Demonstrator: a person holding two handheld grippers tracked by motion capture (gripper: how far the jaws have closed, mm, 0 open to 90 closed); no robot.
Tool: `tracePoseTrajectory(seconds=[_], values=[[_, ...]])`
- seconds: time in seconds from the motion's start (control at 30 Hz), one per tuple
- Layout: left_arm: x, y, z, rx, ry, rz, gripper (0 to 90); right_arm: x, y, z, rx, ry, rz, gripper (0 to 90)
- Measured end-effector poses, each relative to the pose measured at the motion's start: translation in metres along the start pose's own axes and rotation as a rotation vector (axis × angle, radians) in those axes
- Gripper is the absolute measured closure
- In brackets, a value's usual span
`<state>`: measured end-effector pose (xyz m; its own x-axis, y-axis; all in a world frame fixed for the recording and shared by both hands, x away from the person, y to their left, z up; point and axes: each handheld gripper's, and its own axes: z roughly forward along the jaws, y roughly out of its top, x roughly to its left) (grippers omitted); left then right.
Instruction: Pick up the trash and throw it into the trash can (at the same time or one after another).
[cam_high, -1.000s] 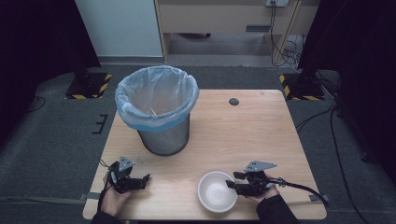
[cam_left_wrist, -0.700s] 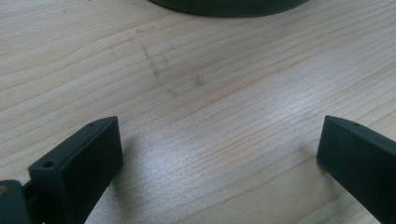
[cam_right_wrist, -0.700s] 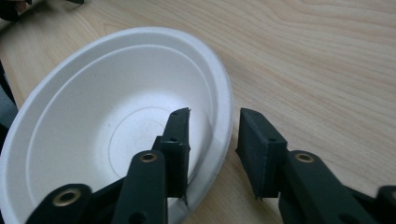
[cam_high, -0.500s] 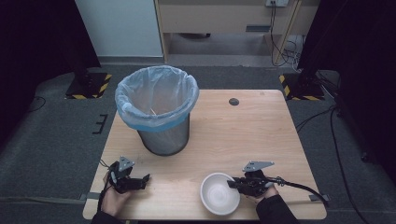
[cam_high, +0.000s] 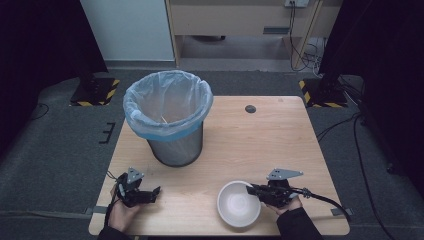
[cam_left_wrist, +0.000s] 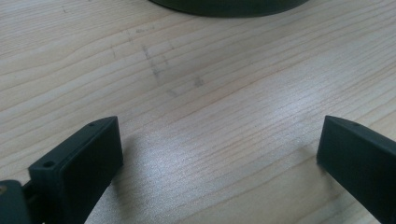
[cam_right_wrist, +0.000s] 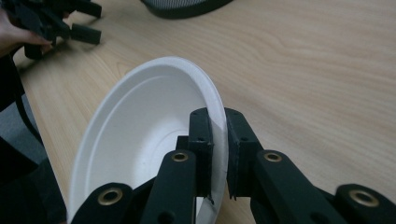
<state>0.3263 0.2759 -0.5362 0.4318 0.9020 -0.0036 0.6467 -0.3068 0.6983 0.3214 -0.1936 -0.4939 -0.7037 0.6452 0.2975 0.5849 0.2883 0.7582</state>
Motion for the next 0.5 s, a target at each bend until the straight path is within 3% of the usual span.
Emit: tracePoseTrajectory(seconds=[0.3,0.5], values=[[0.000,0.000,0.000,0.000,0.000,0.000,0.0,-0.006,0.008,-0.018,-0.100,-0.064,-0.008,83.5],[0.000,0.000,0.000,0.000,0.000,0.000,0.0,-0.010,0.010,-0.026,-0.146,-0.079,0.001,83.5]])
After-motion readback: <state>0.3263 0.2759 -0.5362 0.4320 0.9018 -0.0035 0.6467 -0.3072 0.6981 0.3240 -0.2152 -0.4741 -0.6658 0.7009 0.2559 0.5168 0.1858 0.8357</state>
